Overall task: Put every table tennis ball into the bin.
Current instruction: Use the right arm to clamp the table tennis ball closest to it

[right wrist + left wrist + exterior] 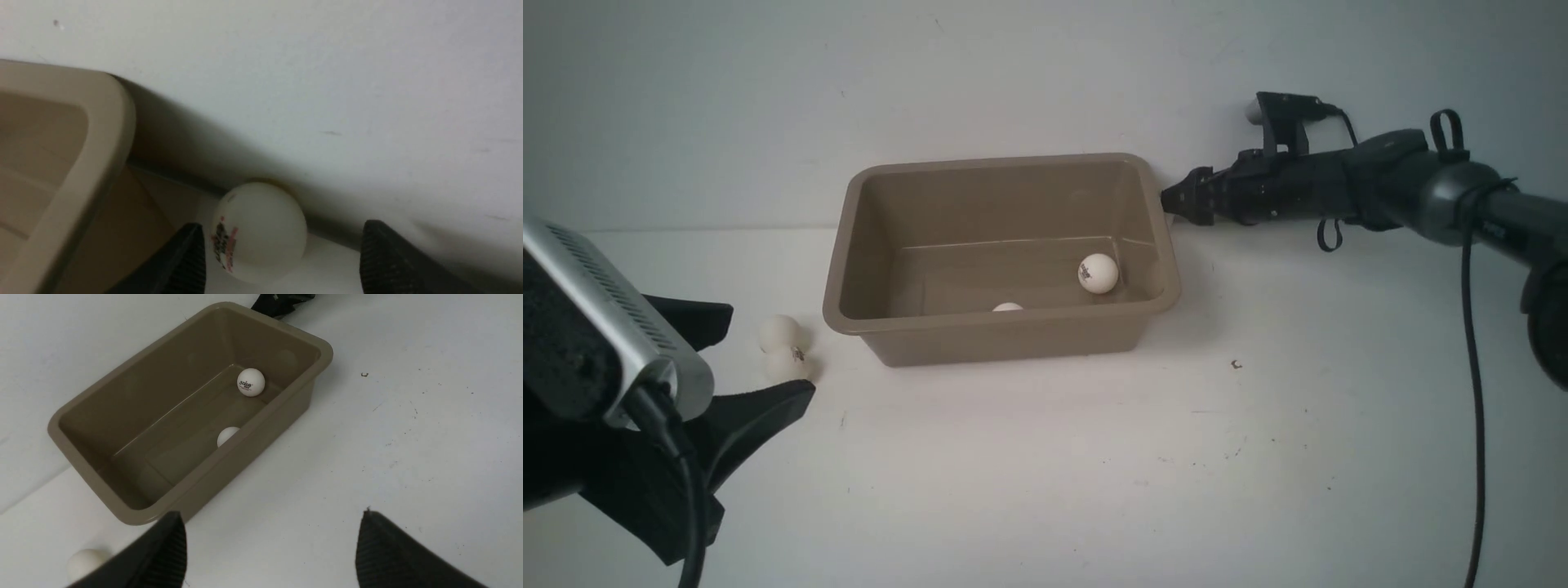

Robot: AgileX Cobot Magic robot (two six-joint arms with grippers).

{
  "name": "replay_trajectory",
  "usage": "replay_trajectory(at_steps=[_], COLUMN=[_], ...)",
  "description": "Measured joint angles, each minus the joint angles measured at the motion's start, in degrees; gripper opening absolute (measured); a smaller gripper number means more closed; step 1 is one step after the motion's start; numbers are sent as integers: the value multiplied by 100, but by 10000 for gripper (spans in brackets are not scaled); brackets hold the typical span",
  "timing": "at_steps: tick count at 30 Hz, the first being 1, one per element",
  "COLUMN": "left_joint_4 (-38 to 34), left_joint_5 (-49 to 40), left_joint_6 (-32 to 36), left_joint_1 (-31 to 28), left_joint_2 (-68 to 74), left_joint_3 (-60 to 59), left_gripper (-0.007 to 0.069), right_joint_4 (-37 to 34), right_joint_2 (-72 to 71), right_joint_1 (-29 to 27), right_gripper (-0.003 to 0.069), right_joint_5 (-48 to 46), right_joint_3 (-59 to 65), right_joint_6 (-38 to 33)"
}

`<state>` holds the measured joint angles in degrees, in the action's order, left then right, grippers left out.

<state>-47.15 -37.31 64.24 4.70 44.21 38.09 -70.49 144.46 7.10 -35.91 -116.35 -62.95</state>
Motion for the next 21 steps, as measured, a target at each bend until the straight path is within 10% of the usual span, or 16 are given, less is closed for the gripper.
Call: replay_trajectory(at_steps=[21], left_joint_4=[0], left_joint_5=[0], left_joint_6=[-5], left_joint_1=[0], left_joint_2=[0], left_joint_3=[0], left_gripper=[499], right_joint_4=[421], right_joint_2=[0], right_joint_1=[340], right_gripper=[503], right_joint_5=[782], right_joint_3=[0], right_joint_6=[162])
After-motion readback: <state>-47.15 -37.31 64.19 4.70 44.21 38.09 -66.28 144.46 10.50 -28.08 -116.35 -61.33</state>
